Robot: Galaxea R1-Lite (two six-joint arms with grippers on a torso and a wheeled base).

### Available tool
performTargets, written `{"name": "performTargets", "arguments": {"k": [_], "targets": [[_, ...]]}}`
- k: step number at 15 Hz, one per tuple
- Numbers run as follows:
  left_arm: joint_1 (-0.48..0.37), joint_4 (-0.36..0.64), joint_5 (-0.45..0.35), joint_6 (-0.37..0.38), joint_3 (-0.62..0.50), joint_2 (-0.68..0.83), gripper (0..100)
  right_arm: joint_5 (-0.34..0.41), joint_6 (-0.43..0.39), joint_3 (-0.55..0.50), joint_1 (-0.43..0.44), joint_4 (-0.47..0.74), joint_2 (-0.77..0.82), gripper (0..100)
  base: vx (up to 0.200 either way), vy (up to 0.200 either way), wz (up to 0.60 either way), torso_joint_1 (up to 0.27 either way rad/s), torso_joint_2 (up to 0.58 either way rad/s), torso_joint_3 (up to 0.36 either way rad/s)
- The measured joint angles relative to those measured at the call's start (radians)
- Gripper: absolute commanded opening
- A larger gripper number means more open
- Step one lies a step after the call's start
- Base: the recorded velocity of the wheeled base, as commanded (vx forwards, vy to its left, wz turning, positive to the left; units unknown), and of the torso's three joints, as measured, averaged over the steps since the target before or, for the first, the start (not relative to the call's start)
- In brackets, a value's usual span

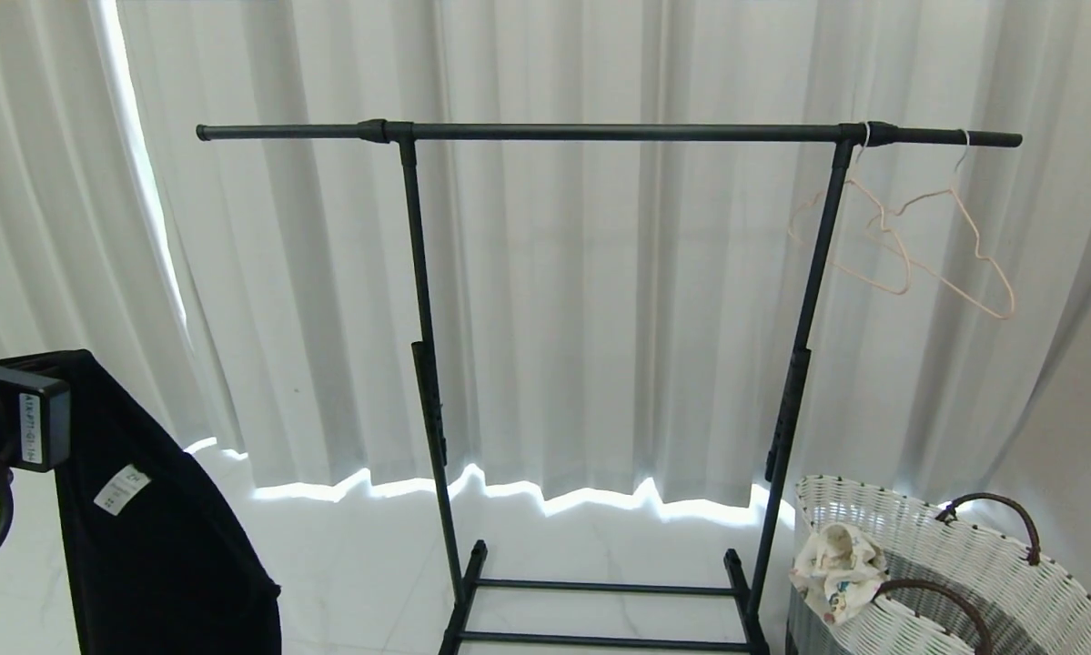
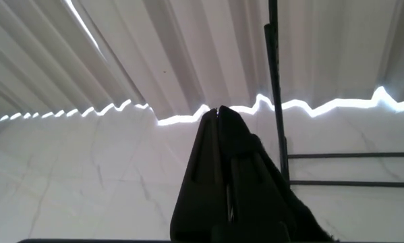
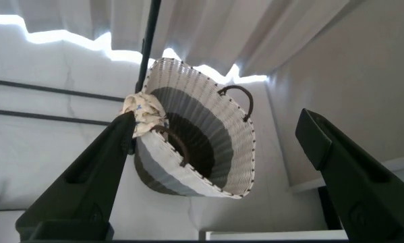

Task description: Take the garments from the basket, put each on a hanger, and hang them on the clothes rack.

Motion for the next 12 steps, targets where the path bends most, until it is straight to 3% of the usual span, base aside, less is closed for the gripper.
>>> {"name": "performTargets", "arguments": {"k": [9, 12], "targets": [[-0.001, -0.001, -0.003, 0.000, 0.000, 0.002, 0, -0.007, 0.000, 0.001, -0.001, 0.000, -0.003, 100, 0.000, 0.000, 0.00, 0.194, -0.47, -0.278], [-0.001, 0.000, -0.003, 0.000, 0.001, 0.004, 0, -0.008, 0.000, 0.002, -0.003, -0.004, -0.002, 100, 0.000, 0.000, 0.00, 0.074, -0.16, -0.092]]}}
